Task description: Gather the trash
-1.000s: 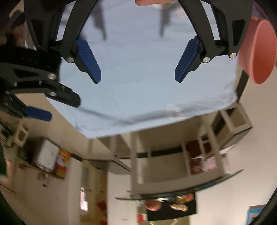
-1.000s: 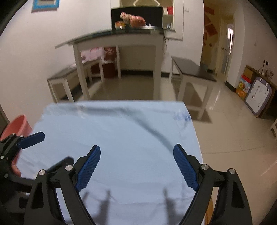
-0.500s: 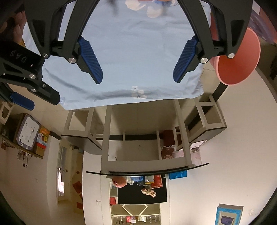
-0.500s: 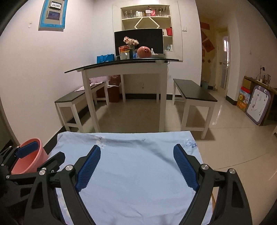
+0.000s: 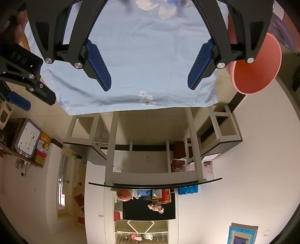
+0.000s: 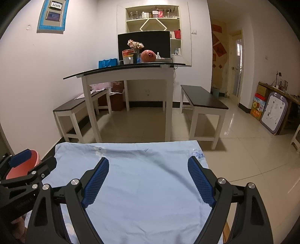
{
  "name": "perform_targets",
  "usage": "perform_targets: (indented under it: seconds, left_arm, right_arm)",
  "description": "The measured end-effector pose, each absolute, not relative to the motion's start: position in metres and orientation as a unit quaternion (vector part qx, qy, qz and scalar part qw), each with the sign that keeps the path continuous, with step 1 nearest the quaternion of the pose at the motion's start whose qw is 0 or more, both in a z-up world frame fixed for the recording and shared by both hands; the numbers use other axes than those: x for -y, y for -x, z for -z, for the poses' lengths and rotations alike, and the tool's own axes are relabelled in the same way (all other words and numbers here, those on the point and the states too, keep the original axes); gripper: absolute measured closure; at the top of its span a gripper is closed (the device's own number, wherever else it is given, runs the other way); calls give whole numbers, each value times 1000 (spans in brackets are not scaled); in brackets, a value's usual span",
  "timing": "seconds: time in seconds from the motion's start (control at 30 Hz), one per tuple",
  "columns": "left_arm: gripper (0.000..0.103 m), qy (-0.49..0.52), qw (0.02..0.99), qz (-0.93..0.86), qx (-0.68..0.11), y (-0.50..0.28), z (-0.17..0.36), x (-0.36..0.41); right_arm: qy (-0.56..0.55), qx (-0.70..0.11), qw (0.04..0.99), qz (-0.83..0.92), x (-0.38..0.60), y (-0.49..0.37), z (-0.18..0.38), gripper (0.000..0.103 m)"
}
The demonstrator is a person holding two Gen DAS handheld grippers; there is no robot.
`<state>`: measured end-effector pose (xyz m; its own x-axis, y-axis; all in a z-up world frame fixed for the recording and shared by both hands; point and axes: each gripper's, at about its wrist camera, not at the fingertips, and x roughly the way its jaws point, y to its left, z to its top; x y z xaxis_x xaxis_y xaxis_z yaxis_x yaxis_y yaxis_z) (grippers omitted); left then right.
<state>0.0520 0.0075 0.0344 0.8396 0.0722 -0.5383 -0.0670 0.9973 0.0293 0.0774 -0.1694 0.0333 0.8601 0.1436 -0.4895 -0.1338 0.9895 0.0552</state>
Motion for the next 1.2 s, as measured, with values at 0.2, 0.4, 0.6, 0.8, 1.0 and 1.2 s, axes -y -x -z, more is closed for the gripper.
perform_targets:
  seconds: [0.2,0.4,0.6,0.8,1.0,1.2]
  left_arm:
    - [19,-5,959,-37,-282,-54,-35,-8]
    - [19,-4,960,-39,-278,-55,-36,-10]
    - [19,-5,960,-41,-277,-57,-36,-9]
    - [19,-6,959,-42,-280,-57,-36,-8]
    - [19,-7,959,-41,-281,-57,-37,-5]
    - [19,-4,958,-41,-282,-57,-37,-5]
  right_arm:
    - [-10,-255,964,-72,170,-78,-32,19]
    - [-9,-257,964,-73,171,-77,-31,19]
    - [-10,-258,964,-71,173,-79,-29,19]
    - [-9,-259,963,-69,178,-81,-27,19]
    - [-8,-260,963,-70,180,-80,-27,19]
    - [-8,-261,963,-69,180,-80,-26,19]
